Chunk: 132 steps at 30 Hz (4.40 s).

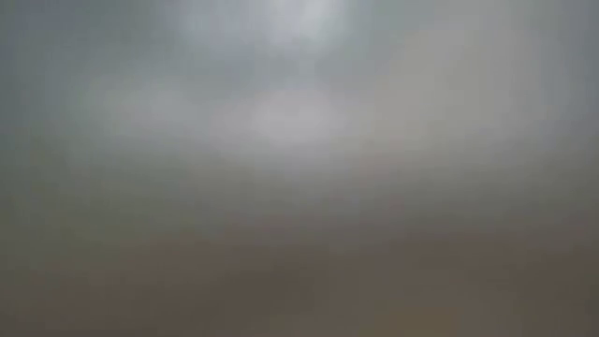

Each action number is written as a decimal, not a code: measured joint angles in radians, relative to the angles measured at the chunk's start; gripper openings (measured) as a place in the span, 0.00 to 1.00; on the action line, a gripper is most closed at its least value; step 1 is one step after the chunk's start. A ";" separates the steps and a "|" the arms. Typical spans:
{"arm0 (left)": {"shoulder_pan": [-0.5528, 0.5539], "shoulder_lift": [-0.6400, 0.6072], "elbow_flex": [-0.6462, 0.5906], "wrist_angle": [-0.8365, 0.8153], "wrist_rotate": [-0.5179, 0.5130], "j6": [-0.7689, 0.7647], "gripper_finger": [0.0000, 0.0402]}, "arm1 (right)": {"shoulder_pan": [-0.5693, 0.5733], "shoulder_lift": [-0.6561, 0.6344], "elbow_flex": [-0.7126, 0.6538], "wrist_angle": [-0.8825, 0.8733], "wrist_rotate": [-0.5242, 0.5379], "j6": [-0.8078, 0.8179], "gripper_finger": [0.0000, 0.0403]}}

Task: Sort silverware by color (type)
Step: Put the black fork into the orange bin, then put the blue fork into the yellow bin

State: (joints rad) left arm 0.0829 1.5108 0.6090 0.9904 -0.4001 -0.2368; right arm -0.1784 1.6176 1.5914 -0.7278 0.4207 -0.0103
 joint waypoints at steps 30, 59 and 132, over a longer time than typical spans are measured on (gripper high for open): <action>-0.001 -0.005 -0.002 -0.027 0.290 -0.117 0.31 | 1.019 -0.031 -0.037 -0.613 -0.295 1.152 0.02; -0.030 -0.140 -0.003 -0.531 0.464 -0.300 0.31 | 1.055 -0.062 -0.354 -0.282 -0.552 1.241 0.23; -0.372 -0.217 0.060 -1.827 0.185 -0.444 0.31 | 0.664 -0.171 -0.211 -0.442 -0.095 0.530 0.24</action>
State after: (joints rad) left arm -0.2893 1.2935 0.6687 -0.8369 -0.2153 -0.6811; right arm 0.4854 1.4464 1.3804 -1.1698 0.3252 0.5198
